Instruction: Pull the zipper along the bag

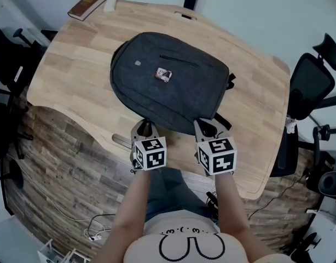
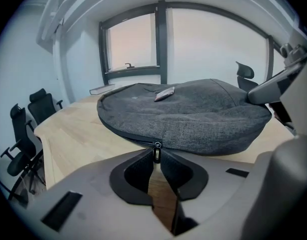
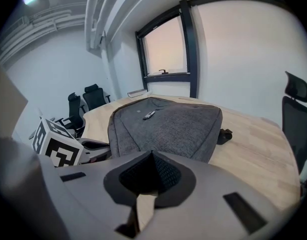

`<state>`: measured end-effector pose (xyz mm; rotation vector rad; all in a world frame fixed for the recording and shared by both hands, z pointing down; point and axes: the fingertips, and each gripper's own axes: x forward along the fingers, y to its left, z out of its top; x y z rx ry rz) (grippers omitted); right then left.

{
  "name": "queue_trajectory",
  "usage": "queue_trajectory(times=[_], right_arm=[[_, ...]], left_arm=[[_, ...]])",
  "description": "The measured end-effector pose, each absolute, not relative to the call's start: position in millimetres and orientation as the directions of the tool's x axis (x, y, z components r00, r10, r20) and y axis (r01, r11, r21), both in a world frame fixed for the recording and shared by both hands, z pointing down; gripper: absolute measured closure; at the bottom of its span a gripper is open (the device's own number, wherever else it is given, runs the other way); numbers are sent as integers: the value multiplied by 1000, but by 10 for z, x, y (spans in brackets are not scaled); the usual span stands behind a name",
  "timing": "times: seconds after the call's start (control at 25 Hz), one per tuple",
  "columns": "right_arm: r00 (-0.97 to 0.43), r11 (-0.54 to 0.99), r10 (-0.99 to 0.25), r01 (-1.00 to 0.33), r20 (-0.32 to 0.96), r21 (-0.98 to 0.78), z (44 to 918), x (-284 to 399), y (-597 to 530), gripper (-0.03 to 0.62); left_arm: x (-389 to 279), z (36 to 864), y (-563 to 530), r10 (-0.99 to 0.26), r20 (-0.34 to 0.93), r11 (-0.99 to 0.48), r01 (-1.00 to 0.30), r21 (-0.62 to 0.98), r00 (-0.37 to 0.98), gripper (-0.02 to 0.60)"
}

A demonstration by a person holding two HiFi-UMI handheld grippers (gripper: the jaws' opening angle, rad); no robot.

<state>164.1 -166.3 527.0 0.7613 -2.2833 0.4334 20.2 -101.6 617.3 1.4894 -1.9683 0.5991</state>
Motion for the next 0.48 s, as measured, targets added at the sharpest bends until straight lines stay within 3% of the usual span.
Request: queue_trajectory(times=[0.24,0.48], right_arm=[[-587,772,-394,-629,707,-93,5293,1664,-1671,543],[-540,767,-397,-639,742,-54,5335,1660,-1662,543]], left_arm=[[218,6107,-944,-707,694,226,-973,42,-134,561],[200,6072,-922,-712,702,139,-986,93,-34,563]])
